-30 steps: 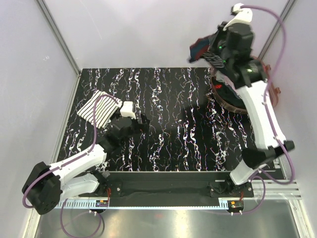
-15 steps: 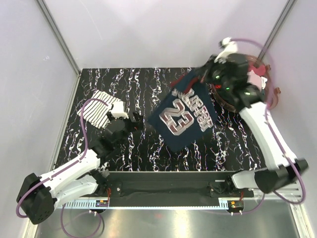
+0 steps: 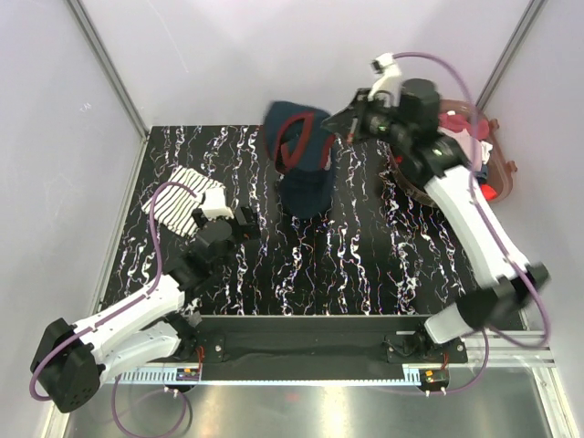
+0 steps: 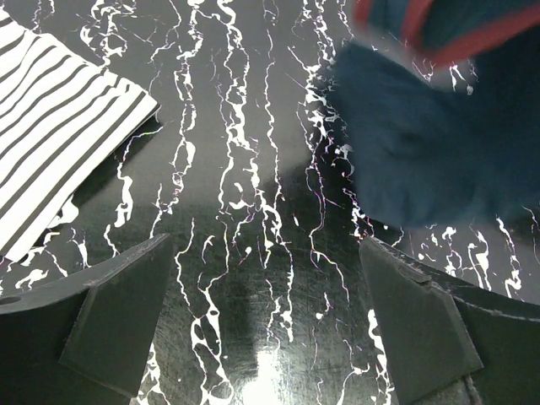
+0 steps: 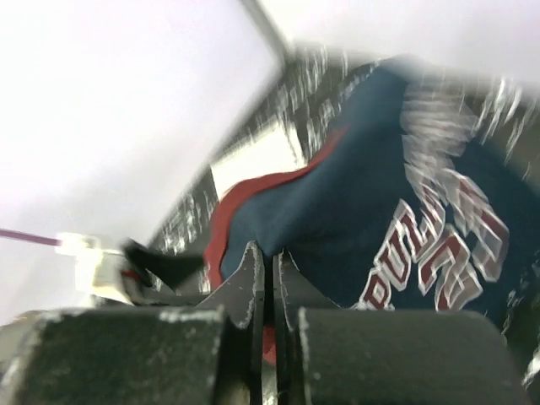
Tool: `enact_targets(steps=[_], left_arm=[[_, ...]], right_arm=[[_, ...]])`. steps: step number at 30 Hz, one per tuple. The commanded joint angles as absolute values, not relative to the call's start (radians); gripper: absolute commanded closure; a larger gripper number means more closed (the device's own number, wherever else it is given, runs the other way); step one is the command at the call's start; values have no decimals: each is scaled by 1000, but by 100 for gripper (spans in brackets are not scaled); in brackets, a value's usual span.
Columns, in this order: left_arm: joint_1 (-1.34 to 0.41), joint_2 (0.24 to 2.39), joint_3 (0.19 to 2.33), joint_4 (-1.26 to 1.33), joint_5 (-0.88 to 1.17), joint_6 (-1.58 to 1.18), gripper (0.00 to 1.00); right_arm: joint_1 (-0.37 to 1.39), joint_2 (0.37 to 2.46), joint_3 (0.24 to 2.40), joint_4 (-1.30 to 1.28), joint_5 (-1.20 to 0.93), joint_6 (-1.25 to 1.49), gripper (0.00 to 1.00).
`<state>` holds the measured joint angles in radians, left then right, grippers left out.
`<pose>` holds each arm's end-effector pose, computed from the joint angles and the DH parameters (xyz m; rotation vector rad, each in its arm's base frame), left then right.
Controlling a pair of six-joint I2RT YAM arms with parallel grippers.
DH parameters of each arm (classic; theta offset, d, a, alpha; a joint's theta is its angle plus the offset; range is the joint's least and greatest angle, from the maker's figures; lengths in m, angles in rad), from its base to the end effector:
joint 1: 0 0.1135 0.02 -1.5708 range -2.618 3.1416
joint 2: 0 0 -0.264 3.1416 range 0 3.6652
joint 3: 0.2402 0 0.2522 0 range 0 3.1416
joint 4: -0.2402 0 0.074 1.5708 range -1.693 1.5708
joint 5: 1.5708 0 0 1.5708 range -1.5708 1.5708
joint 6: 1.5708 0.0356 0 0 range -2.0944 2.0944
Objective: Fold and stack the tank tops
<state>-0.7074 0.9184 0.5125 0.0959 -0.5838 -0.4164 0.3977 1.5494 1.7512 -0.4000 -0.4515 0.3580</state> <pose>0.1703 -0.1198 0.2500 -0.1290 1.8303 -0.2411 0.3132 0.1484 0.4644 -0.3775 1.8082 0.9361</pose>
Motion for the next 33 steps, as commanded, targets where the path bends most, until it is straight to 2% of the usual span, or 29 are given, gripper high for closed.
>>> enact_targets(steps=[1,3,4,5,6,9,11,15,21,22,27,33], left_arm=[[-712,900,528,109,-632,-426,1],[-712,888,523,109,-630,-426,1],[-712,884,522,109,-629,-426,1],[-712,877,520,109,-626,-426,1],[-712,874,520,107,-624,-428,1],[-712,874,518,110,-615,-428,1],[-712,887,525,110,-604,-428,1],[-712,920,538,104,-577,-422,1],[-712,1014,609,13,-483,-454,1],[-712,1028,627,2,-447,-463,1],[-716,1034,653,-66,-252,-538,6],[-735,1130,706,-242,-157,-618,8]], right_arm=[[397,1359,1667,-244,-361,350,98],[397,1330,1611,-299,-318,350,92],[399,1321,1545,-320,-254,351,83],[397,1312,1508,-339,-211,359,68],[397,1301,1473,-369,-172,364,46],[397,1258,1330,-350,-127,370,14],[400,1262,1292,-385,-143,357,14],[399,1337,1289,-451,-176,328,29],[402,1471,1289,-488,-236,298,31],[402,1483,1286,-489,-232,298,36],[403,1601,1304,-505,-172,302,44],[402,1675,1281,-502,-183,325,45]])
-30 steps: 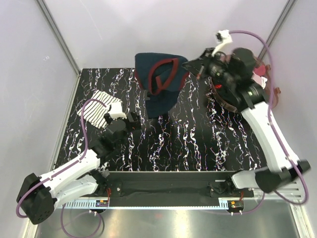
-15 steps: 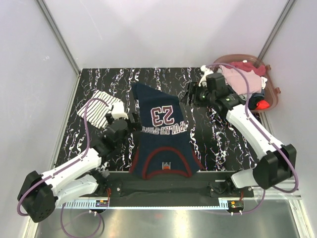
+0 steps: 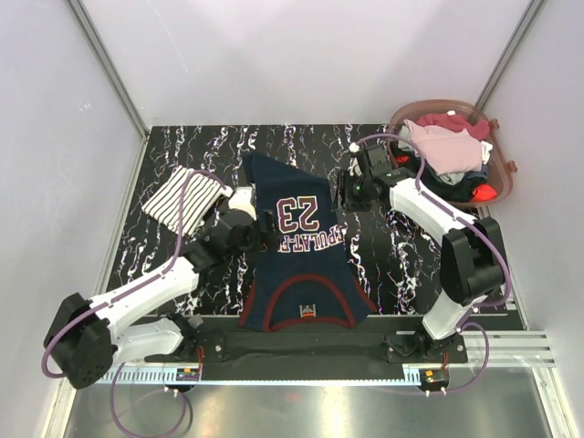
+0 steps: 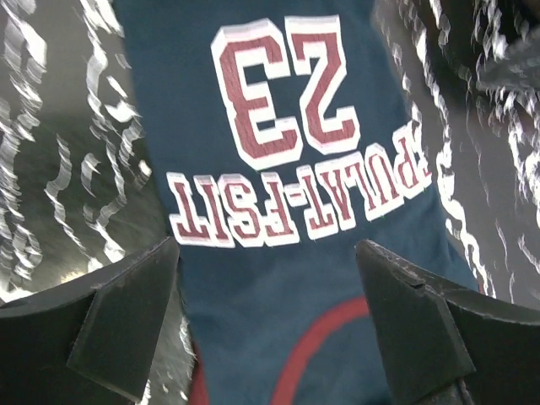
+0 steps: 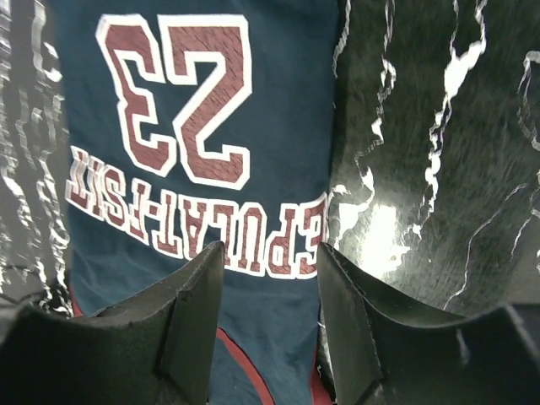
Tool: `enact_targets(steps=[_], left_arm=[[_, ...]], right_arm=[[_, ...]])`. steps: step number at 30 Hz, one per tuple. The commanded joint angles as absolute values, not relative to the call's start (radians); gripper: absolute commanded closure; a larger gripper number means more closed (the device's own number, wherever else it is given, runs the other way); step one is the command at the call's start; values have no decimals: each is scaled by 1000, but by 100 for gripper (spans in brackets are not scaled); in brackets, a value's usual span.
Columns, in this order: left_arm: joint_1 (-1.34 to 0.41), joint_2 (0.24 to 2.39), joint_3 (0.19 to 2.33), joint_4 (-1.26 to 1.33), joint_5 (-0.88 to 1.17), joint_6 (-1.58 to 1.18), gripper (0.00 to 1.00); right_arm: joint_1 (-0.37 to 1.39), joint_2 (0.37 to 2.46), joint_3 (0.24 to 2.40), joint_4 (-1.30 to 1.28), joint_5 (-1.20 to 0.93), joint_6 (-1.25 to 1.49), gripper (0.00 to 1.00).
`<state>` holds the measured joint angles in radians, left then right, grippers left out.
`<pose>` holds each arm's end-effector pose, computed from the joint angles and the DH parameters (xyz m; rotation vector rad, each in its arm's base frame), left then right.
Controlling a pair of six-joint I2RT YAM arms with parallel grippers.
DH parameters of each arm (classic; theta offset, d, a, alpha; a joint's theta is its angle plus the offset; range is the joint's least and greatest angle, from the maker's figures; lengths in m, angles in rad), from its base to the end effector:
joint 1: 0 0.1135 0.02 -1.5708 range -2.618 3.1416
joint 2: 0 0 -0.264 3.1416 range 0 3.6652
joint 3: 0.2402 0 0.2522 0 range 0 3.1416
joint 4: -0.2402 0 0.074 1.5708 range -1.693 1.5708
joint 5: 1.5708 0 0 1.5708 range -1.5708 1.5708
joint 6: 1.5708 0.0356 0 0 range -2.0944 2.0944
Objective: Fold and stack the tank tops
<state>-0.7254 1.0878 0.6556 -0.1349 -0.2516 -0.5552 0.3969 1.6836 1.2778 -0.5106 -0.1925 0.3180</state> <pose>0.1828 -0.1502 0.2409 0.0341 2.1570 -0.4872 0.3338 0.1473 0.2478 -0.1835 2.5376 0.5320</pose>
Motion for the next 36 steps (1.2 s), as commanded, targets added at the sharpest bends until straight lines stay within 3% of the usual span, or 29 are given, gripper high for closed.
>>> enact_targets(steps=[1,4,10,18,20,24,27,31,32,33,34,36], left_arm=[[-735,1152,706,-255,-132,-626,9],[-736,1148,663,-267,-79,-663,16],[-770,1115,611,-345,-28,-701,20],[-778,1235,626,-342,-12,-696,31],[-778,1256,633,-344,-18,-696,33],[-775,1317,629,-325,-31,-695,34],[-765,1350,626,-301,-29,-687,44],[-749,1356,644,-287,-54,-667,78],[-738,1359,650,-288,-52,-660,93],[-703,1365,669,-285,-45,-643,99],[-680,1370,679,-284,-14,-632,100],[-606,1381,712,-264,41,-609,100]], right_arm=[[403,1671,1267,-491,-181,327,45],[403,1658,1227,-463,-176,341,45],[402,1652,1145,-442,-207,362,40],[403,1733,1095,-348,-293,399,39],[403,1747,1097,-341,-298,399,48],[405,1761,1094,-331,-305,399,51],[405,1776,1092,-331,-299,399,55],[413,1799,1101,-330,-307,399,70],[416,1808,1104,-331,-307,397,72],[417,1813,1111,-336,-302,394,75],[419,1816,1114,-342,-296,393,88],[419,1815,1120,-350,-279,393,100]])
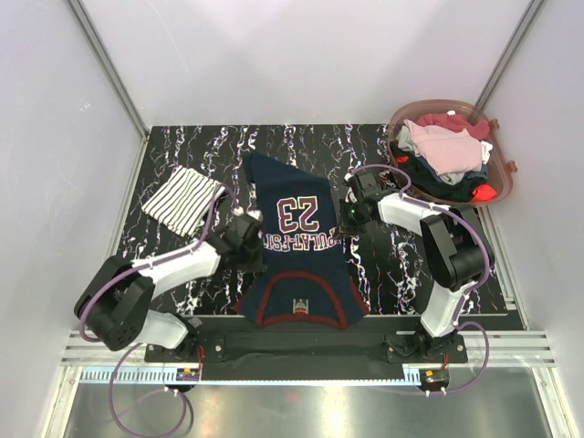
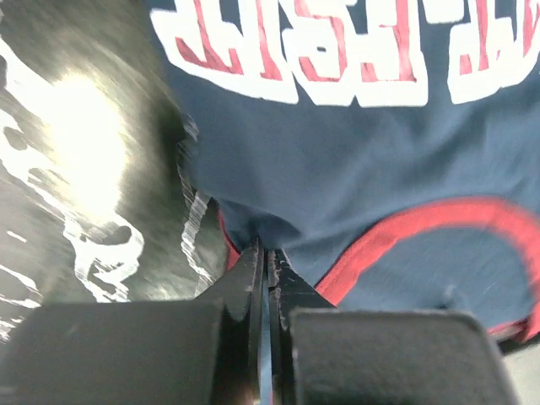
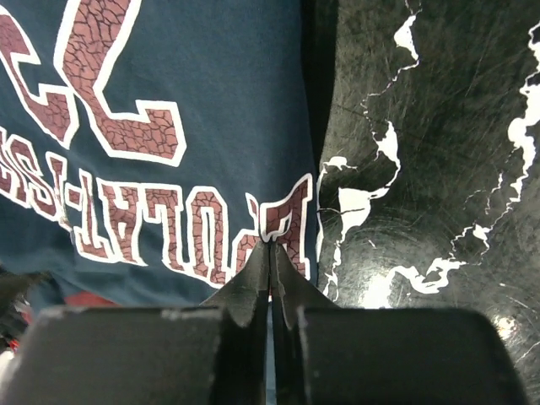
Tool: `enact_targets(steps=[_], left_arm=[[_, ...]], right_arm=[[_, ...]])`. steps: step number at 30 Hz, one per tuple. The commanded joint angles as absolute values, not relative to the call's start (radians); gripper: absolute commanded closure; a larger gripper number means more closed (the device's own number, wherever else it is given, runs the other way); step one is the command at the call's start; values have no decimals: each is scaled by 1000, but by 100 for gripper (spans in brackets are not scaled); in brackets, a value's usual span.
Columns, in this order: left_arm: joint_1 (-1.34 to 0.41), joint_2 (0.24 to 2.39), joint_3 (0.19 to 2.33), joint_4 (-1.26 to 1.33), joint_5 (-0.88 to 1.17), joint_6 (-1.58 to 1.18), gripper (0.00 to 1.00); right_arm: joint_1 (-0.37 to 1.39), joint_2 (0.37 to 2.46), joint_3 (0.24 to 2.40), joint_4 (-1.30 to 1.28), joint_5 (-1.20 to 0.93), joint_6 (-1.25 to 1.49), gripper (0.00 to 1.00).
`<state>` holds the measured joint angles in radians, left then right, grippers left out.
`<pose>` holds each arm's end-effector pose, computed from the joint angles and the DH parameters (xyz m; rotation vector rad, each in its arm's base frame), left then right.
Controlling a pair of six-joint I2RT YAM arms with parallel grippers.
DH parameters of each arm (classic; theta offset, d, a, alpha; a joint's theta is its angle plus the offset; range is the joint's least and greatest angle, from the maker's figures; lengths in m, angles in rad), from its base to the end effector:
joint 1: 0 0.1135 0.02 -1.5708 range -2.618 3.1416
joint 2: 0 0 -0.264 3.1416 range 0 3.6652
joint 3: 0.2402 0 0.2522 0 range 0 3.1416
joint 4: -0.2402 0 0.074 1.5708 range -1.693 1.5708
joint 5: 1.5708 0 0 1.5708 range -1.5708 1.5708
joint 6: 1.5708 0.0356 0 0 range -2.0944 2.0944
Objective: Fold and stack the tank tops
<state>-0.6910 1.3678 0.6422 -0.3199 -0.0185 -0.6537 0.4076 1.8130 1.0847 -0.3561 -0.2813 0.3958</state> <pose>0.1891 -0.1555 0.1596 0.0434 2.6865 -0.4305 0.3235 0.1504 0.1559 -0.1122 2.7355 0.6220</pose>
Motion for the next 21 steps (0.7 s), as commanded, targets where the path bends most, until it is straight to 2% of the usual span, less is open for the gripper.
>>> enact_targets(steps=[1,7,9,14,15,17,19,21], left_arm=[[-582,1385,727,-258,75,-603,100],[-459,1506,1014,-275,31,-594,100],[-454,1608,1169,-281,3,-591,100],[-440,1830,1570,-464,-100,-531,100],[-425,1836,1589,-486,-115,-525,91],[-411,1792,1551,-512,-146,-525,48],[-402,1723,1472,-490,-228,-534,15],[-399,1610,1340,-474,-290,-560,4]], right_arm=[[419,1810,1121,-356,-272,393,100],[434,1631,1069,-345,-198,423,100],[535,1543,1062,-360,-68,420,100],[828,1494,1127,-336,52,451,100],[847,1494,1146,-333,76,446,100],[853,1499,1198,-330,116,439,95],[854,1520,1248,-354,146,416,74],[853,1546,1330,-389,170,381,59]])
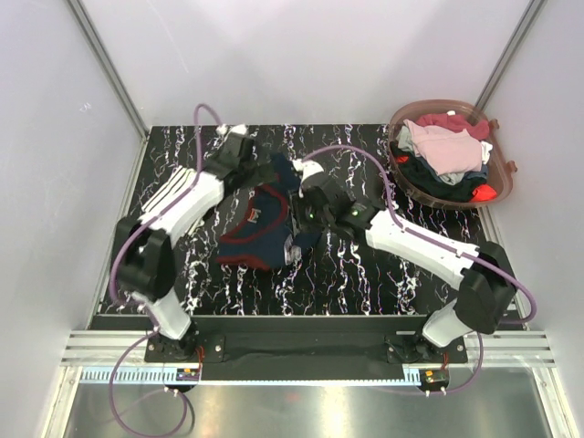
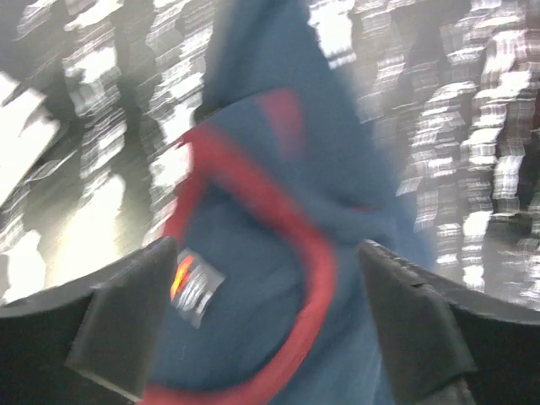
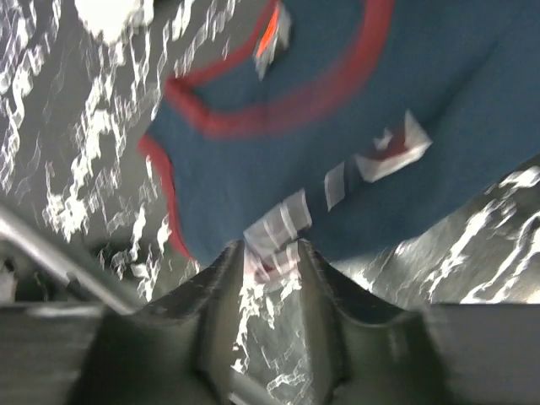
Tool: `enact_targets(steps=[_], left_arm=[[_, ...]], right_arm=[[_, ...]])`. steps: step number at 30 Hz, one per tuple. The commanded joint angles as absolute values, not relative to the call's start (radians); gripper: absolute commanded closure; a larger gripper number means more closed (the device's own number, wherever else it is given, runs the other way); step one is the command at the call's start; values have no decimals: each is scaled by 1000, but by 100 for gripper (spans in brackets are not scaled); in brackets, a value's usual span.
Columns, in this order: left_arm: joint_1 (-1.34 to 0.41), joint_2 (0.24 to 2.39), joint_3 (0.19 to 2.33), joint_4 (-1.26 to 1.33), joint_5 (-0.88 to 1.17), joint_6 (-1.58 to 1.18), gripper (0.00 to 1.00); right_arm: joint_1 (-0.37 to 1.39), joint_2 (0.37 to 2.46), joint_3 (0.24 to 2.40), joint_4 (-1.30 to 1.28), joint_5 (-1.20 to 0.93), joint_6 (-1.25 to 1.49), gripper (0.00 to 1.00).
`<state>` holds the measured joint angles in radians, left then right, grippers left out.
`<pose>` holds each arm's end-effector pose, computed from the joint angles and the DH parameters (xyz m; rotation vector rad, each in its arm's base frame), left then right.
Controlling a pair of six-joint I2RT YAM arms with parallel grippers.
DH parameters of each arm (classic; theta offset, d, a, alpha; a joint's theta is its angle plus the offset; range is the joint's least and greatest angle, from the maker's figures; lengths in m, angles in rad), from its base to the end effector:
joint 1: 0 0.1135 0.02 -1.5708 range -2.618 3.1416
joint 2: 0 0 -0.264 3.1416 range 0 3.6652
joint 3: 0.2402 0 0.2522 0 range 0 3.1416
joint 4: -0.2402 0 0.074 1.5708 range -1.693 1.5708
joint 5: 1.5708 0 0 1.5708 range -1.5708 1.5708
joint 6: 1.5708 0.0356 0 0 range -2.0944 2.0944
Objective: Fold and stack the tank tops
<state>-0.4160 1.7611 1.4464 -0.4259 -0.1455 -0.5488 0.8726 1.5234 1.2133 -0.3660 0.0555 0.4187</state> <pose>0.3698 -0.1578 0.2803 -0.2285 2.3126 -0.3249 0.2230 0.2626 0.2910 -0.4925 2.2703 0.6191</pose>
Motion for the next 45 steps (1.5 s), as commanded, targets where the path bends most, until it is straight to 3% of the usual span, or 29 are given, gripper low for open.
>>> enact_targets(steps=[1,5,16,35,39,40,41,42,45], left_arm=[[-399,1576,1300,-459,-291,-566,1],[-358,1450,1143,-449,-264,-615,1],[-351,1201,729,-371,-192,-723,14],[-302,1333,641,-434,-261,-899,31],[-302,1377,638,-379,-186,-890,59],[-302,1387,629,-349,-166,-890,84],[-302,1397,624,-328,-146,-878,95],[-302,1396,621,-316,-126,-873,100],[-302,1333,629,-337,-179,-867,100]], right_arm=[[851,1566,1363,-417,192,379,55],[835,1658,1463,-482,206,370,50],[614,1635,1302,-413,17,422,51],[538,1663,1206,-327,3,445,51],[535,1667,1190,-307,-23,451,51],[535,1672,1187,-308,-25,453,51],[532,1674,1183,-305,-23,453,51],[529,1675,1178,-299,-21,456,51],[515,1674,1158,-284,-21,460,51]])
